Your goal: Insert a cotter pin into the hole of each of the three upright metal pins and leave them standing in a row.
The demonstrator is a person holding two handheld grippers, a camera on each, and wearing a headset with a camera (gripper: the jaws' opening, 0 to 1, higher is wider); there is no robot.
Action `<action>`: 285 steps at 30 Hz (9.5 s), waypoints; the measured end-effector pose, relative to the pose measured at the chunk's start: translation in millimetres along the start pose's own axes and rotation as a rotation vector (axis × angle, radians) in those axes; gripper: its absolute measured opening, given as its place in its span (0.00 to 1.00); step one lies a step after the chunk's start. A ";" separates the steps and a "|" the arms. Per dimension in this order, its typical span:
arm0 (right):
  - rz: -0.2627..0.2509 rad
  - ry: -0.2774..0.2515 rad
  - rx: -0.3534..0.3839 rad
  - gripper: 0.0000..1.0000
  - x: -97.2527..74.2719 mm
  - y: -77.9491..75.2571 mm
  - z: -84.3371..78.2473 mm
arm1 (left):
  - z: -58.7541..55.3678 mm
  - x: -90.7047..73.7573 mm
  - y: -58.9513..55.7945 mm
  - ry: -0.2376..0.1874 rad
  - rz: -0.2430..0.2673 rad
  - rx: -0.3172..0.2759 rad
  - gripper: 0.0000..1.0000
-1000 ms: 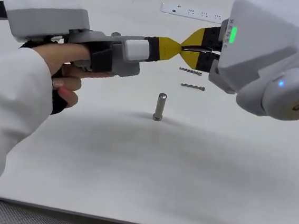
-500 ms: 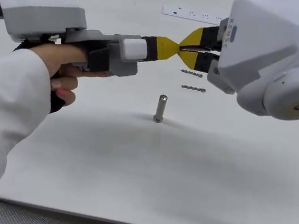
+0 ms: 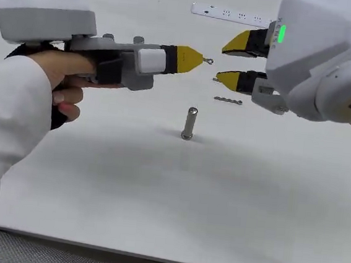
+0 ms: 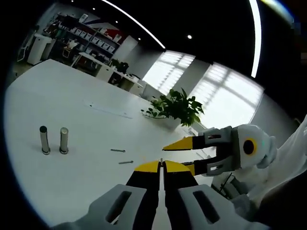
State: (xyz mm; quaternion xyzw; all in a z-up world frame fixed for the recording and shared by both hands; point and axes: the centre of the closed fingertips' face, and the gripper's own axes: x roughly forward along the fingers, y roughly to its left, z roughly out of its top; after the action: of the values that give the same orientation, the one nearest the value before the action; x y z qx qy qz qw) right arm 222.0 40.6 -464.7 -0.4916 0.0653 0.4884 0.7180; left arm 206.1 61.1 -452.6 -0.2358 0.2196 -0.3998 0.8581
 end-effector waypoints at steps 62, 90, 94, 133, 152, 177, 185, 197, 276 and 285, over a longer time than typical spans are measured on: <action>0.531 -0.167 0.418 0.00 -23.0 74.3 20.8 | -49.3 -19.6 -41.8 0.180 -0.321 0.610 0.00; 0.493 -0.153 0.493 0.00 -24.0 75.6 4.9 | -48.9 -2.9 -10.4 0.204 -0.233 0.571 0.19; 0.481 -0.121 0.496 0.00 -17.7 72.9 -9.5 | -48.9 0.7 0.3 0.214 -0.191 0.575 0.23; 0.461 0.016 0.486 0.00 40.7 74.5 -62.2 | -73.6 32.1 54.4 0.339 -0.130 0.556 0.10; 0.473 -0.005 0.473 0.00 54.0 78.9 -49.7 | -76.0 33.0 48.9 0.345 -0.137 0.550 0.06; 0.493 -0.033 0.406 0.00 62.0 80.0 -38.7 | -75.3 30.8 48.7 0.351 -0.140 0.543 0.06; 0.501 -0.035 0.391 0.00 62.9 80.7 -37.2 | -76.0 29.2 49.2 0.358 -0.146 0.555 0.06; 0.516 -0.046 0.360 0.00 64.0 85.4 -33.8 | -70.1 29.0 54.7 0.341 -0.139 0.562 0.09; 0.477 -0.089 0.492 0.06 62.9 80.1 -18.7 | -66.5 2.0 48.1 0.339 -0.086 0.639 0.99; 0.481 -0.084 0.492 0.06 67.2 80.3 -20.7 | -63.8 -5.5 53.3 0.315 -0.082 0.572 0.99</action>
State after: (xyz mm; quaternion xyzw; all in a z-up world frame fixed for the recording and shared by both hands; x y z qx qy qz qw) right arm 203.1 70.6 -565.4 -0.2539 0.2654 0.6330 0.6814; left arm 197.8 81.2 -533.0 0.0711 0.2187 -0.5112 0.8281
